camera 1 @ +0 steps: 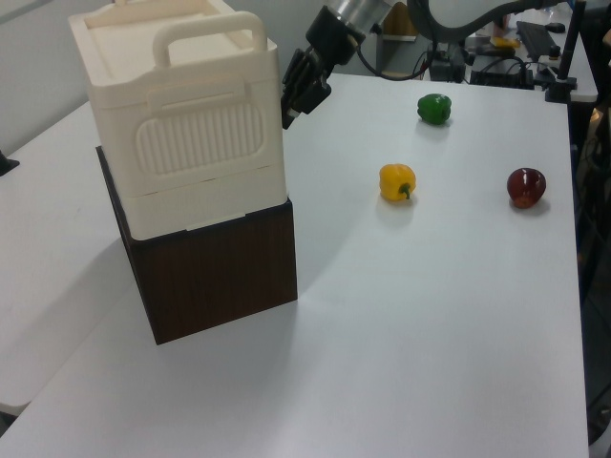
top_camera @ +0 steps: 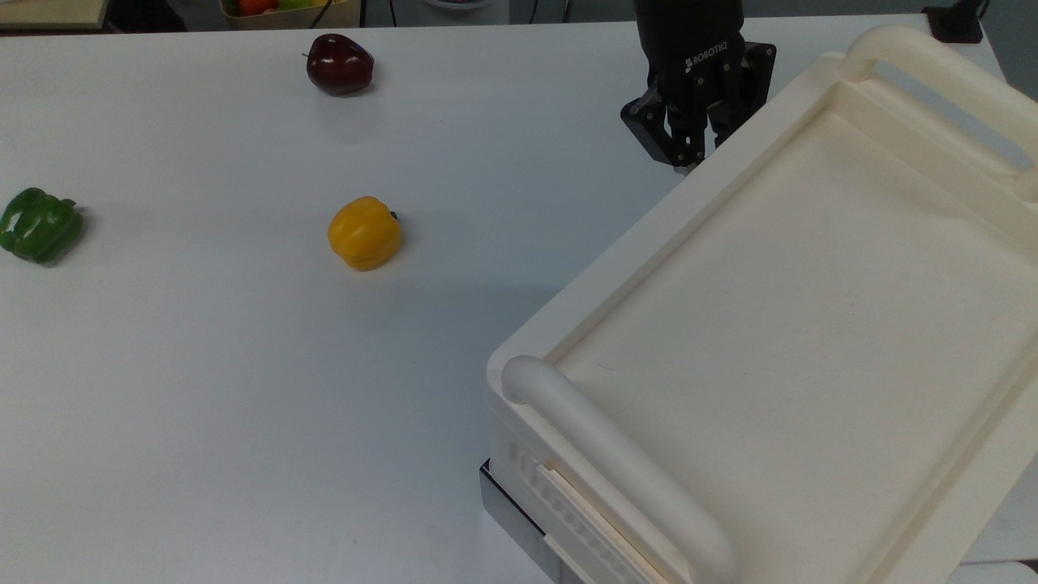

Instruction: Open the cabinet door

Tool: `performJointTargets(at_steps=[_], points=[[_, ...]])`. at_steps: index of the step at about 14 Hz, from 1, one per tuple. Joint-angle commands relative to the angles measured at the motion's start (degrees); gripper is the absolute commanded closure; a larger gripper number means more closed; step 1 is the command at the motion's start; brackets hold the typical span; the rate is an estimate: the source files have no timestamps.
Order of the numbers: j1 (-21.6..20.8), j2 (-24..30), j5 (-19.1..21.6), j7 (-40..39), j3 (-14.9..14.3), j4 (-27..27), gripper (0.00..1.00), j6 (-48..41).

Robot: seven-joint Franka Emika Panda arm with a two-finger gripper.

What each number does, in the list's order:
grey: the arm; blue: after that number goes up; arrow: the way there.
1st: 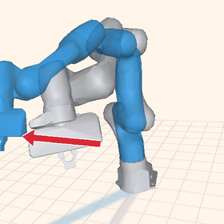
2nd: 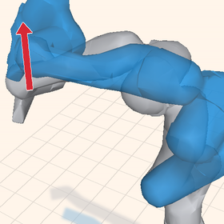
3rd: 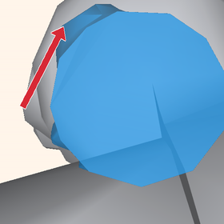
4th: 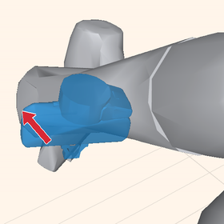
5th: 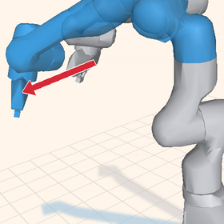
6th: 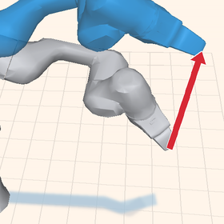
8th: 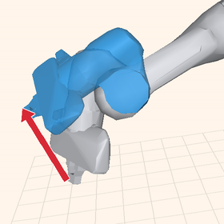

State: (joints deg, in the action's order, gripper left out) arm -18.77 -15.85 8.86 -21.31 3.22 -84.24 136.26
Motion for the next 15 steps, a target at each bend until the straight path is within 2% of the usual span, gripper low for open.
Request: performJointTargets(at_steps=[1,3,8,15], points=[[-1.00,-0.67,0.46,-1.01,-0.23,0.04,0.86,2.00],[-1.00,-0.59,0.20,-0.93,-0.23,0.04,1.00,2.00],[-0.74,2.04,0.81,-0.92,-0.23,-1.01,1.00,-0.19],[2.59,6.62,0.90,-1.72,-0.85,-2.16,1.00,-15.21]])
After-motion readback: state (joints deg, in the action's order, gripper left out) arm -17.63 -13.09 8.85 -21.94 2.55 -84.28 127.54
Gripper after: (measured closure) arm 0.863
